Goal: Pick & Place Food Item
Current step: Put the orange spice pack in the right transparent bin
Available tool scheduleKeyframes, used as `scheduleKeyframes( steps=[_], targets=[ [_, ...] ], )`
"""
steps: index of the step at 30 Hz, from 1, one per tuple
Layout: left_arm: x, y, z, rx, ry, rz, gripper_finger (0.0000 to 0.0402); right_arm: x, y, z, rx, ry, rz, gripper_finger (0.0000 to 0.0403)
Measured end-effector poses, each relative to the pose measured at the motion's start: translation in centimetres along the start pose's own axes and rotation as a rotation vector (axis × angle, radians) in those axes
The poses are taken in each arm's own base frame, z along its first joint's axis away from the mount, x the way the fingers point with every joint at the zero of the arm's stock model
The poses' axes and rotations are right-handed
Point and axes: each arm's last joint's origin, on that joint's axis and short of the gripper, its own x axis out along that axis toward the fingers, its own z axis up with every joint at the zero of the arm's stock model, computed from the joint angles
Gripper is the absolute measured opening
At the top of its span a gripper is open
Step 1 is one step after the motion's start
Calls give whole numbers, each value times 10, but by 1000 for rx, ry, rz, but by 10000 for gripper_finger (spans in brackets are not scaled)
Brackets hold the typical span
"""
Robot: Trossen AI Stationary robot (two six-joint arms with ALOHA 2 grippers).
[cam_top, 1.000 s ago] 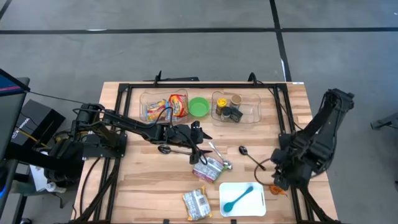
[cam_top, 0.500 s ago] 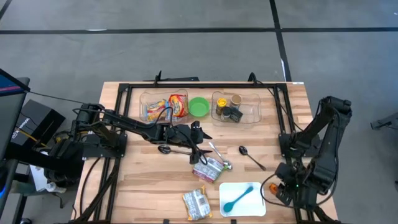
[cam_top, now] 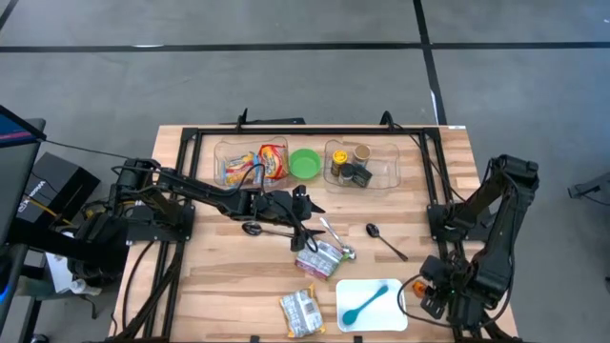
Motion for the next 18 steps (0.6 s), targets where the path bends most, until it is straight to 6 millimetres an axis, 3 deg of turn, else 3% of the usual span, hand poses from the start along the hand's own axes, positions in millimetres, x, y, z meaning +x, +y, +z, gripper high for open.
scheduleKeyframes(
  steps=[18],
  targets=[
    [0, 0, 0, 1, 0, -2, 277, 0, 7, -1, 17, 17, 71, 194]
  ],
)
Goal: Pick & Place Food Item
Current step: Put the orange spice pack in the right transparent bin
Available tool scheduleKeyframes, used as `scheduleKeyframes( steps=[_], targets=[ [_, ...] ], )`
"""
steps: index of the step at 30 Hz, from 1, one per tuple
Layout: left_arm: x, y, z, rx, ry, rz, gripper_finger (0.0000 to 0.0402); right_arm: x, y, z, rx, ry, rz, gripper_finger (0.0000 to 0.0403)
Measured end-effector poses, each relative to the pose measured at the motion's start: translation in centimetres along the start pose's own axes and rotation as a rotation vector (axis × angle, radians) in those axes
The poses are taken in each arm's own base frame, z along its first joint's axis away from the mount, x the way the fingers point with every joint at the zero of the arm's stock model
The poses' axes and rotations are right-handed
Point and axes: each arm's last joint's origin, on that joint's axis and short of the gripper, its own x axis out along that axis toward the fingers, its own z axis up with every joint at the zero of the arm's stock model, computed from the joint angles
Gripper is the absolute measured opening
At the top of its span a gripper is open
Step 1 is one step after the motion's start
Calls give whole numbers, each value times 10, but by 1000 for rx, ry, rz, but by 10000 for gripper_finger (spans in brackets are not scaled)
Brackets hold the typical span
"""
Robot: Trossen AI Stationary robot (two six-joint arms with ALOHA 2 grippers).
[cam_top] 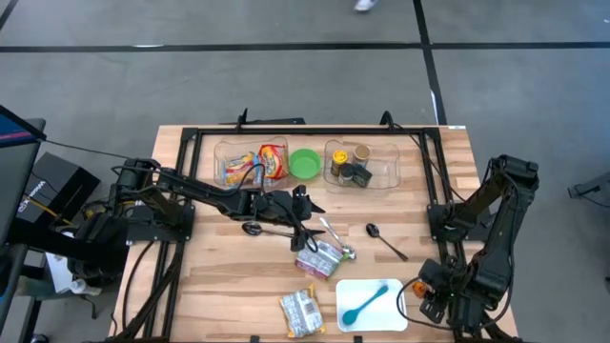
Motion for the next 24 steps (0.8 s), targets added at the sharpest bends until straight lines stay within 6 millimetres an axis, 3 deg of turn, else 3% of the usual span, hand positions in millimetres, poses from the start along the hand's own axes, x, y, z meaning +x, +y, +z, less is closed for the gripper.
scheduleKeyframes(
  steps=[24],
  targets=[
    [0, 0, 0, 0, 0, 3, 277, 2, -3, 12, 32, -22, -67, 193]
  ],
)
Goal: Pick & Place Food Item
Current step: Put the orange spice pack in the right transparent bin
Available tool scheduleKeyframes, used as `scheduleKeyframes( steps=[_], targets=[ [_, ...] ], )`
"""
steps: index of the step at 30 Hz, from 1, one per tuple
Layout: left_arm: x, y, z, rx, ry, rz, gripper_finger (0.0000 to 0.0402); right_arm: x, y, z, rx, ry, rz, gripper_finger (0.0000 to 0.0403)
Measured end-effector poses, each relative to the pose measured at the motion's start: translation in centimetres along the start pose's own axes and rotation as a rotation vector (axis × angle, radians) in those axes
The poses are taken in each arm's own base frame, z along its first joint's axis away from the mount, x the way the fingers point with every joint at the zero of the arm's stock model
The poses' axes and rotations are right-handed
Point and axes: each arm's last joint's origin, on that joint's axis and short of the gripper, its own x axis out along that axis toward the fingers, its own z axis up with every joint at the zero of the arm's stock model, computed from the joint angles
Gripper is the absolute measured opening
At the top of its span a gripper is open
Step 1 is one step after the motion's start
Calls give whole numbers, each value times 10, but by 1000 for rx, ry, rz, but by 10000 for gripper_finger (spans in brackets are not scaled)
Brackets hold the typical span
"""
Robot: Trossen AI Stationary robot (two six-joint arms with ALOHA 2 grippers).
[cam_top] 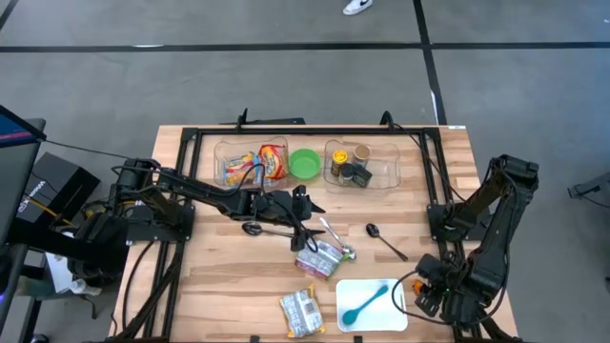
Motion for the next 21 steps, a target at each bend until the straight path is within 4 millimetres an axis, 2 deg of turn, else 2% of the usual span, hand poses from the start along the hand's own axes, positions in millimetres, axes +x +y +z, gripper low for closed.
scheduleKeyframes(
  steps=[9, 21],
  targets=[
    [0, 0, 0, 0, 0, -4, 277, 0, 0, -2, 10, 83, -20, 155],
    [0, 0, 0, 0, 0, -4, 277, 0, -1, -2, 9, 81, -26, 21]
  ],
)
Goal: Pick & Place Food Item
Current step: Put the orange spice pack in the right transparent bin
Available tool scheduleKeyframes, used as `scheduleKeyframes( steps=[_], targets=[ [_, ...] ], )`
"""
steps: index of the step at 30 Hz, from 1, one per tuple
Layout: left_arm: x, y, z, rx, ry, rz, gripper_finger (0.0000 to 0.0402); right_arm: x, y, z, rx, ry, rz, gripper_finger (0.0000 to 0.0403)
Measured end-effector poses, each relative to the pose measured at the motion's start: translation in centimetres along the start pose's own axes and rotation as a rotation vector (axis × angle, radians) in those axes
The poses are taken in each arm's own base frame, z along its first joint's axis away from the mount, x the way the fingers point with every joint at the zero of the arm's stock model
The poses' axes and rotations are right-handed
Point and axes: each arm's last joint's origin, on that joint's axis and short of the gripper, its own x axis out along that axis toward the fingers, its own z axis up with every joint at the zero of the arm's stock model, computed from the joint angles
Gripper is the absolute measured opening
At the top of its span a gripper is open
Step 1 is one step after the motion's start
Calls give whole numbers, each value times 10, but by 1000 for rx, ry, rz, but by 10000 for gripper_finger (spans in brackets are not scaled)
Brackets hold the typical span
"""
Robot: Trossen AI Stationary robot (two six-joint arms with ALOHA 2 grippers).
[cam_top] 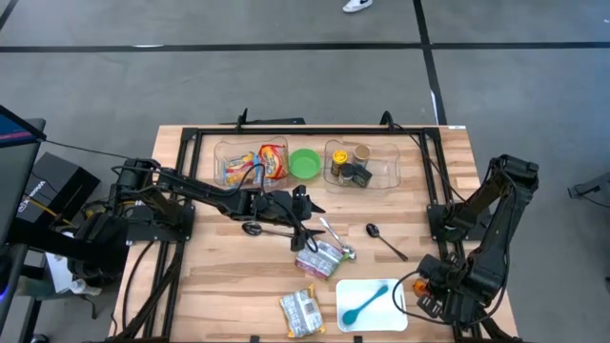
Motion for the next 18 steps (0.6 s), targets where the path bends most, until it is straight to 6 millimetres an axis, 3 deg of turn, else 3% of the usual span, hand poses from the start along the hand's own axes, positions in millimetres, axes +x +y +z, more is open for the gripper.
scheduleKeyframes(
  steps=[3, 18],
  targets=[
    [0, 0, 0, 0, 0, 0, 277, 0, 0, 0, -1, 0, 0, 3],
    [0, 0, 0, 0, 0, 5, 277, -1, -3, 1, -39, -7, -28, 1]
  ],
)
